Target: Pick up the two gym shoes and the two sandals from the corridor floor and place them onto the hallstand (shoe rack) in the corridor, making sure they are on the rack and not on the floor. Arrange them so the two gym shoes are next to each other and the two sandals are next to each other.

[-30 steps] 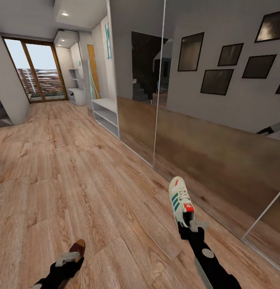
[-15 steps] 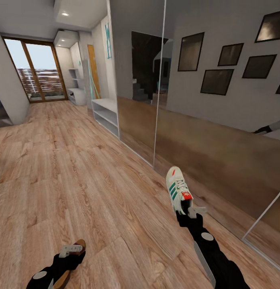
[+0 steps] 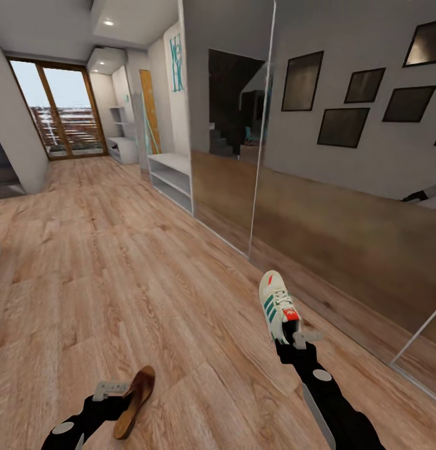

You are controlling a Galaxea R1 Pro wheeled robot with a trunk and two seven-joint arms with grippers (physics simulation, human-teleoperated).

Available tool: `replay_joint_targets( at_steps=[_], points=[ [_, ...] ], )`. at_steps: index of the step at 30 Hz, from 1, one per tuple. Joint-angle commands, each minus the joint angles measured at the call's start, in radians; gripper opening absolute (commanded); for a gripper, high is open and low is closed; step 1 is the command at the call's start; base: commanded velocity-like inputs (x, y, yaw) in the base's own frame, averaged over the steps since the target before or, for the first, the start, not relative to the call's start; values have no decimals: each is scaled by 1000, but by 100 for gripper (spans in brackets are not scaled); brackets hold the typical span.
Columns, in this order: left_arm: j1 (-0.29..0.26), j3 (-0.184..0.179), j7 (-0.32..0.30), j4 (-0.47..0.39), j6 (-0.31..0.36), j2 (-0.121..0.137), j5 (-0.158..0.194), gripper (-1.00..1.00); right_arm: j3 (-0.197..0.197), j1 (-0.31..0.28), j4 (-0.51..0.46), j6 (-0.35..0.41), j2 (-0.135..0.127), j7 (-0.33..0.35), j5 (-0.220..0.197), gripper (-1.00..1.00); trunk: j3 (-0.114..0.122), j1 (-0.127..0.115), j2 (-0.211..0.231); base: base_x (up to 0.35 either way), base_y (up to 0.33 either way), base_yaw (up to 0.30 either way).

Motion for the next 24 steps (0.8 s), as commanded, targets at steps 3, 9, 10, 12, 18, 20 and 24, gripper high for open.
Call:
replay_joint_targets(
  at_steps=[3, 9, 10, 12, 18, 20, 24],
  points=[
    [-1, 6, -7, -1, -2, -2, -10, 100, 5, -1, -2, 6, -1, -9, -7, -100, -1, -1, 0, -213, 253, -103],
    [-1, 7, -7, -1, -3, -3, -10, 100, 6, -1, -2, 6, -1, -9, -7, -100, -1, -1, 0, -217, 222, -206],
    [-1, 7, -7, -1, -3, -3, -10, 100, 6, -1, -2, 6, -1, -9, -7, -100, -1, -1, 0, -116, 110, -110],
    [-1, 7, -7, -2, -3, -3, -10, 100, 6, -1, -2, 6, -1, -9, -7, -100, -1, -1, 0, -83, 79, -79],
    [-1, 7, -7, -3, -3, -3, -10, 100, 6, -1, -3, 6, 0, -9, -8, -100, -1, -1, 0, -31, 29, -30],
    [-2, 8, -7, -3, -5, -3, -10, 100, 5, -1, -5, 6, 0, -10, -9, -100, -1, -1, 0, 28, 20, -8],
    [-2, 9, -6, -4, -6, -3, -10, 100, 3, -1, -42, 9, -1, -11, -10, -100, -1, -1, 0, 205, 152, -2]
  ],
)
